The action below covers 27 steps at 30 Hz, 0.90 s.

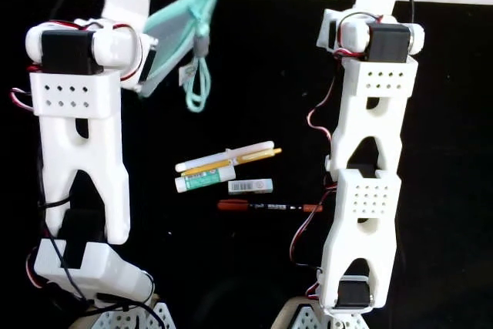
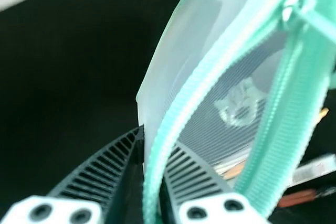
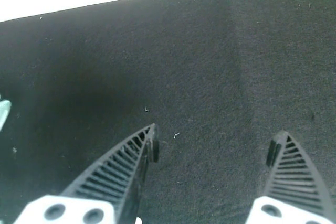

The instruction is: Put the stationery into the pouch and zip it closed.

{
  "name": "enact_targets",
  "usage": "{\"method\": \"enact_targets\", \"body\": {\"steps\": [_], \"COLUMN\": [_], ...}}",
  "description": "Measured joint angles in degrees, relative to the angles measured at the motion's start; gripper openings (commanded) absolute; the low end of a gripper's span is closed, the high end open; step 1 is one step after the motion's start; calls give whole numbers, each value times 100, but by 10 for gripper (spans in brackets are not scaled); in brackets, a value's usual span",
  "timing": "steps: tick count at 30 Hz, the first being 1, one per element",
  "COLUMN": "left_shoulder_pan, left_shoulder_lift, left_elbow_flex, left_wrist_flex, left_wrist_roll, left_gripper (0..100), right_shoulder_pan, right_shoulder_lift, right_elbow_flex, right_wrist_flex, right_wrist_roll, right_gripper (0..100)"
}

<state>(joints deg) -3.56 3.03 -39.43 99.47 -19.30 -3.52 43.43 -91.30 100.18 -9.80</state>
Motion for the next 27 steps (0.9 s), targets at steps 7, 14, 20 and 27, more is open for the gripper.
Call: {"method": "enact_targets", "body": {"steps": [7, 14, 20, 27], "left_shoulder_pan": [53, 281, 554, 580], "left_shoulder_lift": [0, 0, -79, -53], "left_elbow_flex": [0, 1055, 1618, 1662], "left_wrist_flex": [167, 167, 35, -229], "left_wrist_roll": [-1336, -1556, -1424, -721], "left_gripper": [7, 10, 69, 325], "right_shoulder_pan": [0, 0, -9, -9], "right_shoulder_lift": [0, 0, 0, 0], "right_elbow_flex": [0, 0, 0, 0], "right_wrist_flex": [0, 0, 9, 9], "right_wrist_roll": [0, 0, 0, 0], "right_gripper": [328, 328, 328, 328]}}
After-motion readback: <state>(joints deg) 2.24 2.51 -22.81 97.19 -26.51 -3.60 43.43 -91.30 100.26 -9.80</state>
